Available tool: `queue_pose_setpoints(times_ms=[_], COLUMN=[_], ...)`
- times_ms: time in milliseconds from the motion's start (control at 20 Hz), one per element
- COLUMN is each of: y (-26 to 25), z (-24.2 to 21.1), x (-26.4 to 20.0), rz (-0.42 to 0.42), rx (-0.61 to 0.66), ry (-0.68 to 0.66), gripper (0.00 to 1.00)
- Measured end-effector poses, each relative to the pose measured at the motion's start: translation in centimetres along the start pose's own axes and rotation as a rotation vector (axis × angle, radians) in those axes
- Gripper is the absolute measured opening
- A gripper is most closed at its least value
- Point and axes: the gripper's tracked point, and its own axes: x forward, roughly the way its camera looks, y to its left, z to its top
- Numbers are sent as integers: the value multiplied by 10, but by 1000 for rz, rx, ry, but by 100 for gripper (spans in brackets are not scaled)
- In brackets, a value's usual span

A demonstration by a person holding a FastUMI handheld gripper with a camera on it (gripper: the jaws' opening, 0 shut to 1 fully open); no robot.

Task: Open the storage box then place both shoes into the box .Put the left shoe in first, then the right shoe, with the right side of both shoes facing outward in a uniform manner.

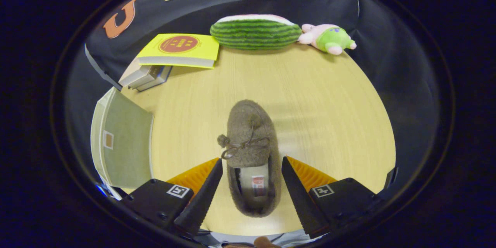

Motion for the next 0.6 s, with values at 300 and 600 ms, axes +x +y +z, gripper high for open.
queue_pose_setpoints(times_ms=[300, 600], y=[-31, -30], z=[-6, -3], x=[18, 38], rz=[-98, -93], rx=[-7, -32], ry=[37, 42], gripper=[91, 21])
